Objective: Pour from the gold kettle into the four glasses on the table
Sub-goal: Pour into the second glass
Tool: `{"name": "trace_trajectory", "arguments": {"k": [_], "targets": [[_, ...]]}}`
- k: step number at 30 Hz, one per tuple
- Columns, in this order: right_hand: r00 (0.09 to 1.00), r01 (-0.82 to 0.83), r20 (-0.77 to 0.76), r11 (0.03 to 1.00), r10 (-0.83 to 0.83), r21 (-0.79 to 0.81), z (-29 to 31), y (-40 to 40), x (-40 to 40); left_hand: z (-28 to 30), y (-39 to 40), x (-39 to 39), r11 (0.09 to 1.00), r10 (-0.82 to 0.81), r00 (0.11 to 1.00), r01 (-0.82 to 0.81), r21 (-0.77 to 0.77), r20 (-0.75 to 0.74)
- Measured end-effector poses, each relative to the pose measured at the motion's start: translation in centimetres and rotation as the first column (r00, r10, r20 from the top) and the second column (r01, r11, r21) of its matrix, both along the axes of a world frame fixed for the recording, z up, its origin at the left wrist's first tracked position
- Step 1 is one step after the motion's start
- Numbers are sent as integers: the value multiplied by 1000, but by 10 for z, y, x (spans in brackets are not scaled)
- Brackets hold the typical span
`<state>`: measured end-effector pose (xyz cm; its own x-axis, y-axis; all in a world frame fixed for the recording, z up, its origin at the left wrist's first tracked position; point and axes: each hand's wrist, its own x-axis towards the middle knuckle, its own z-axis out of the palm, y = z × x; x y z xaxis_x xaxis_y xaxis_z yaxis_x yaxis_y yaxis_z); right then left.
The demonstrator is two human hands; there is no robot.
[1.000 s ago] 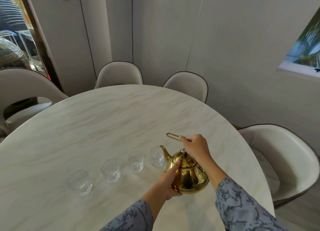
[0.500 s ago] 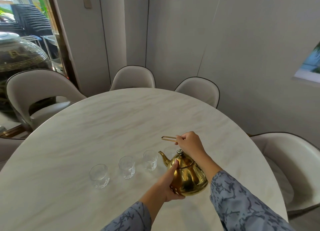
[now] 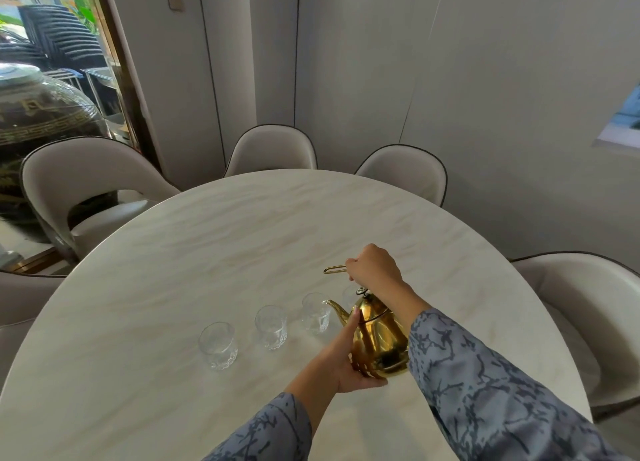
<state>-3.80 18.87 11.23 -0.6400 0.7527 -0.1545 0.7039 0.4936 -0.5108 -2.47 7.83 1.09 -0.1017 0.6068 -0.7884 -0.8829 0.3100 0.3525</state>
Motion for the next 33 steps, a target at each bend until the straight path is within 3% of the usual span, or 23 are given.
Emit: {"name": "trace_trajectory", "arguments": {"k": [15, 33], "targets": [[997, -49, 56, 994, 44, 95, 19, -5, -7, 13, -2, -3, 997, 40, 997, -44, 68, 60], [998, -60, 30, 994, 58, 86, 29, -1, 3, 18, 3, 6, 995, 27, 996, -35, 89, 88]]}}
